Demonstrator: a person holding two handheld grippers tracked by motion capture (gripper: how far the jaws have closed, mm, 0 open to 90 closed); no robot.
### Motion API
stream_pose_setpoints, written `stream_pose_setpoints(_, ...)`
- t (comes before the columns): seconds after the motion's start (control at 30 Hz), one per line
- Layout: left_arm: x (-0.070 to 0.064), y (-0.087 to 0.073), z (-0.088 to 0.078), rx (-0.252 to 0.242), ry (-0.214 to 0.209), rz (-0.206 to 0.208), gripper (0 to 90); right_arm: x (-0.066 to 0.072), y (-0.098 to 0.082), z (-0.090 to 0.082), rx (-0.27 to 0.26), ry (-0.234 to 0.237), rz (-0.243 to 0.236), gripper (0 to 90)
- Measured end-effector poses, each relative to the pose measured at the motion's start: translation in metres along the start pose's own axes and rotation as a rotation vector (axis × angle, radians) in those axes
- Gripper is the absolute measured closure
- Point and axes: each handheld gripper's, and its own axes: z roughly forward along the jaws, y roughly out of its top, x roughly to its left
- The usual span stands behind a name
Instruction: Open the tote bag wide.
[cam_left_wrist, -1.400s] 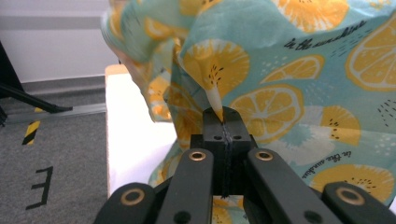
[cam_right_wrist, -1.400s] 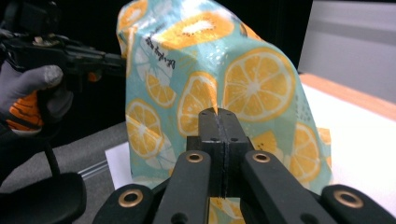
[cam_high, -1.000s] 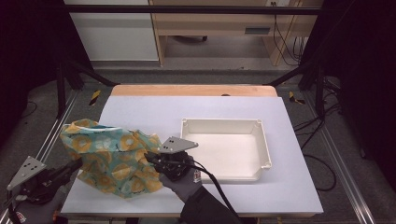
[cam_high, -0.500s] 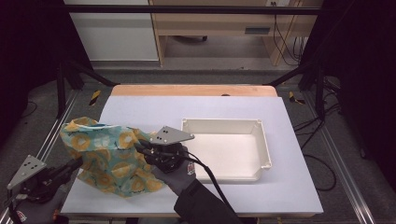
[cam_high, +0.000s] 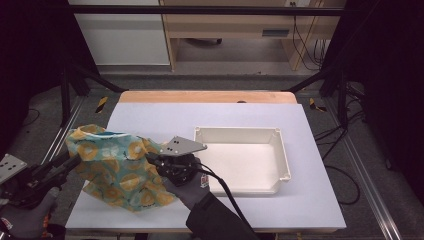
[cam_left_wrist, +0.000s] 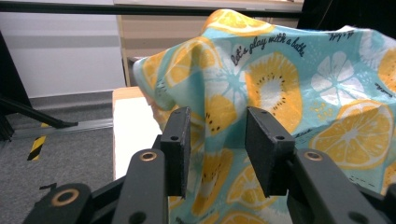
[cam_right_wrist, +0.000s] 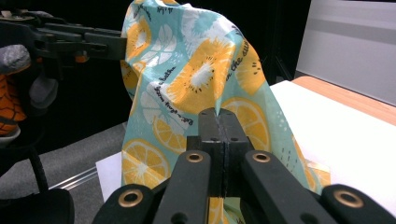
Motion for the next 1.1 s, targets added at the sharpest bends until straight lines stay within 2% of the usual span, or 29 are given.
stream_pose_setpoints(0.17, -0.001, -0.004, 0.006, 0.032, 0.006, 0.012, 85.2, 0.0, 0.001, 0.0, -0.003, 0.002, 0.001, 90.0)
stream_pose_setpoints(0.23, -0.001, -0.005, 0.005, 0.032, 0.002, 0.007, 89.4, 0.001, 0.002, -0.001, -0.006, 0.003, -0.002, 90.0)
stream_pose_setpoints(0.33, 0.0, -0.005, 0.003, 0.03, -0.003, 0.005, 89.9, 0.004, 0.004, -0.004, -0.015, -0.001, -0.023, 90.0)
stream_pose_setpoints(0.47, -0.005, -0.005, -0.004, -0.002, -0.024, 0.006, 89.9, 0.01, 0.007, -0.012, -0.041, -0.003, -0.049, 90.0)
stream_pose_setpoints(0.6, -0.011, -0.006, -0.007, -0.006, -0.04, 0.024, 89.9, 0.013, 0.006, -0.024, -0.066, 0.004, -0.051, 90.0)
stream_pose_setpoints(0.73, -0.014, -0.01, -0.006, 0.006, -0.049, 0.033, 89.9, 0.012, -0.006, -0.03, -0.055, 0.014, -0.036, 90.0)
stream_pose_setpoints(0.83, -0.013, -0.015, -0.004, 0.021, -0.046, 0.03, 89.9, 0.012, -0.02, -0.026, -0.021, 0.014, -0.014, 90.0)
stream_pose_setpoints(1.0, -0.009, -0.021, -0.003, 0.037, -0.037, 0.016, 89.9, 0.007, -0.036, -0.008, 0.038, 0.015, 0.028, 90.0)
stream_pose_setpoints(1.1, -0.009, -0.022, -0.003, 0.038, -0.03, 0.015, 89.9, 0.005, -0.039, -0.002, 0.046, 0.011, 0.034, 83.9)
